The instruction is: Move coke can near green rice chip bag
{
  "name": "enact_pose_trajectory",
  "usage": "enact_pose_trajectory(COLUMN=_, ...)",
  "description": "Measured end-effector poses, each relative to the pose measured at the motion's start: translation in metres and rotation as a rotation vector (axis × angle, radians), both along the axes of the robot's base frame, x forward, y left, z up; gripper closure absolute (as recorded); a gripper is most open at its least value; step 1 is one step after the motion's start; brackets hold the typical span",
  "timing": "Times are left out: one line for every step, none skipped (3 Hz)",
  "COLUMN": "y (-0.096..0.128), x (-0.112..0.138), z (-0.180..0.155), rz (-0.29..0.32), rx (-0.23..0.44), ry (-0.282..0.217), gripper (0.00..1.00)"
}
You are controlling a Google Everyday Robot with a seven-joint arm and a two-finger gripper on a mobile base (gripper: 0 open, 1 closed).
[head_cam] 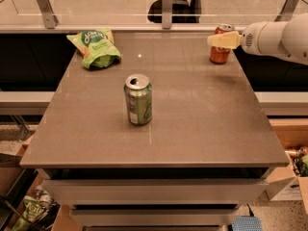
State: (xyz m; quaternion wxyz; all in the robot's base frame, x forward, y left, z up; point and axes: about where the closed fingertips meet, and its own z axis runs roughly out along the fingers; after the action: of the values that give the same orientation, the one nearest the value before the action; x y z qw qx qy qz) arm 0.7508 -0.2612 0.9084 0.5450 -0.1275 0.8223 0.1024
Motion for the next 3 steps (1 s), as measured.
enact_pose_trajectory(y=-0.001, x=0.013, z=-0.013, rz=0.017, rx=0.001, ry=0.014, gripper=0.0)
enact_pose_trajectory(y=0.002, x=0.026, z=-0.019, rz=0.04, rx=-0.001, ry=0.017, gripper=0.0)
enact_pose_trajectory(y=0.003, x=0.027, z=-0.019, rz=0.042, rx=0.0, ry=0.017, gripper=0.17)
